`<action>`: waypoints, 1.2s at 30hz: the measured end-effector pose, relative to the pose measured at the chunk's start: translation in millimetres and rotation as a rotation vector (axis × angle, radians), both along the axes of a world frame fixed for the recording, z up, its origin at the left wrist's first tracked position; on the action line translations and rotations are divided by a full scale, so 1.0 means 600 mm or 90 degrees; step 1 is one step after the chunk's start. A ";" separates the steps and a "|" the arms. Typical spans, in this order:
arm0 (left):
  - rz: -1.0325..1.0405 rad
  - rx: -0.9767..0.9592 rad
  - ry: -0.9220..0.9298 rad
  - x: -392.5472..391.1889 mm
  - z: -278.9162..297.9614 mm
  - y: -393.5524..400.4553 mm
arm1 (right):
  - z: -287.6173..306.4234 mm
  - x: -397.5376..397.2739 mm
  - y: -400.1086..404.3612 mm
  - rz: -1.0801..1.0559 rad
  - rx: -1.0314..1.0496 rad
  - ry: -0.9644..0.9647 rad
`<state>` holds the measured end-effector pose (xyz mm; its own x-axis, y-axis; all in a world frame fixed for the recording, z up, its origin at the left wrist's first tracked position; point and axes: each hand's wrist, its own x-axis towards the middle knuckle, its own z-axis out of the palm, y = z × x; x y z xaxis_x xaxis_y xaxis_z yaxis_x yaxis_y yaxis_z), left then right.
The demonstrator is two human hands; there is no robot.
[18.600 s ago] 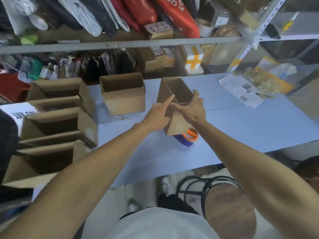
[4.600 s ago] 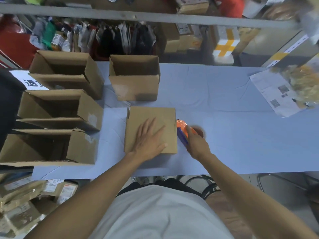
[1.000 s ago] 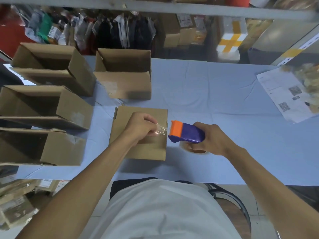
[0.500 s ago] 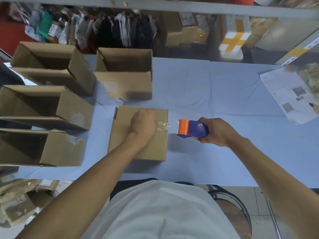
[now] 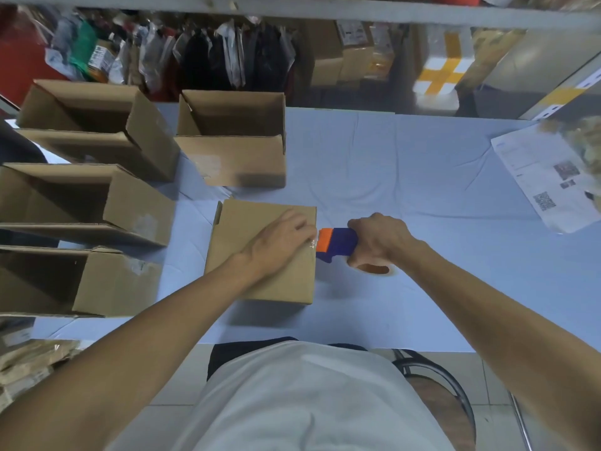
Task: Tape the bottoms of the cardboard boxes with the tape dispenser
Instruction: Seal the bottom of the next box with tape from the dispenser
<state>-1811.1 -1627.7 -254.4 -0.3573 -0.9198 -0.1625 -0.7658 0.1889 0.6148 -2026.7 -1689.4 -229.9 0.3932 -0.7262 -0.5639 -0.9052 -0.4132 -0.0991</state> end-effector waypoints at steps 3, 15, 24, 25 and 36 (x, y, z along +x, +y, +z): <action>0.032 0.034 0.019 -0.007 -0.003 0.005 | 0.021 0.030 -0.014 0.041 -0.031 0.060; 0.262 0.145 0.129 -0.018 -0.031 0.014 | 0.029 0.030 0.013 0.119 -0.046 0.196; 0.004 0.125 -0.060 -0.019 -0.005 -0.030 | 0.003 -0.105 0.087 -0.254 -0.030 -0.286; 0.047 0.146 0.014 -0.019 0.005 -0.038 | 0.008 -0.107 0.093 -0.259 -0.036 -0.326; 0.347 0.402 0.572 -0.028 0.071 0.034 | 0.036 -0.066 0.098 -0.203 -0.017 -0.471</action>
